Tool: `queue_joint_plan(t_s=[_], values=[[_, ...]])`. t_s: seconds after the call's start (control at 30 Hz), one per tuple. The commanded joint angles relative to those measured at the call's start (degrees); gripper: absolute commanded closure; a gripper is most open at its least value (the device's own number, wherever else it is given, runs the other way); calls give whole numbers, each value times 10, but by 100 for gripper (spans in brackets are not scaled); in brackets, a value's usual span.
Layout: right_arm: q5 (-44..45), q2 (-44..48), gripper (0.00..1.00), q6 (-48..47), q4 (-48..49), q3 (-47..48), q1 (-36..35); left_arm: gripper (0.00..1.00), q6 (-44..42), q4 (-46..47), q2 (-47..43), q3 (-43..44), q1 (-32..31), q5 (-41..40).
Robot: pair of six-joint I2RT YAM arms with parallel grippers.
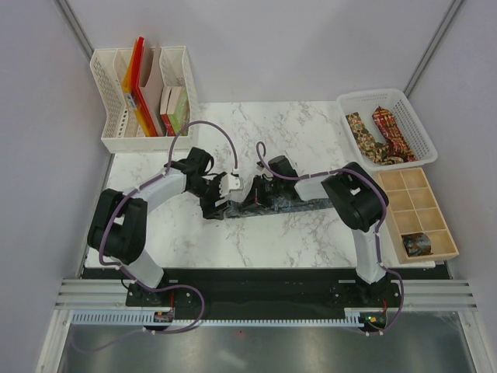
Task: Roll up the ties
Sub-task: Roll the tie at the center of the board.
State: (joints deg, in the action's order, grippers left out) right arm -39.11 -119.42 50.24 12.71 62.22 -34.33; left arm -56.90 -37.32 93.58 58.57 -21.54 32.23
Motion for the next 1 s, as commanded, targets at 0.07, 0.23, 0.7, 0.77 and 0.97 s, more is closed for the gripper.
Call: queue_joint_plan(t_s=[0.07, 0.23, 0.7, 0.77, 0.97], values=[[79, -42, 100, -51, -62, -8, 5, 12, -36, 51, -31, -26, 11, 50], [79, -38, 100, -40, -51, -12, -9, 0, -37, 92, -27, -41, 10, 58], [93, -47, 100, 47, 20, -16, -54, 34, -72, 45, -46, -59, 8, 52], [94, -52, 100, 60, 35, -16, -62, 43, -61, 35, -46, -52, 6, 52], [95, -56, 100, 90, 70, -13, -72, 54, -10, 27, -22, -14, -18, 35]])
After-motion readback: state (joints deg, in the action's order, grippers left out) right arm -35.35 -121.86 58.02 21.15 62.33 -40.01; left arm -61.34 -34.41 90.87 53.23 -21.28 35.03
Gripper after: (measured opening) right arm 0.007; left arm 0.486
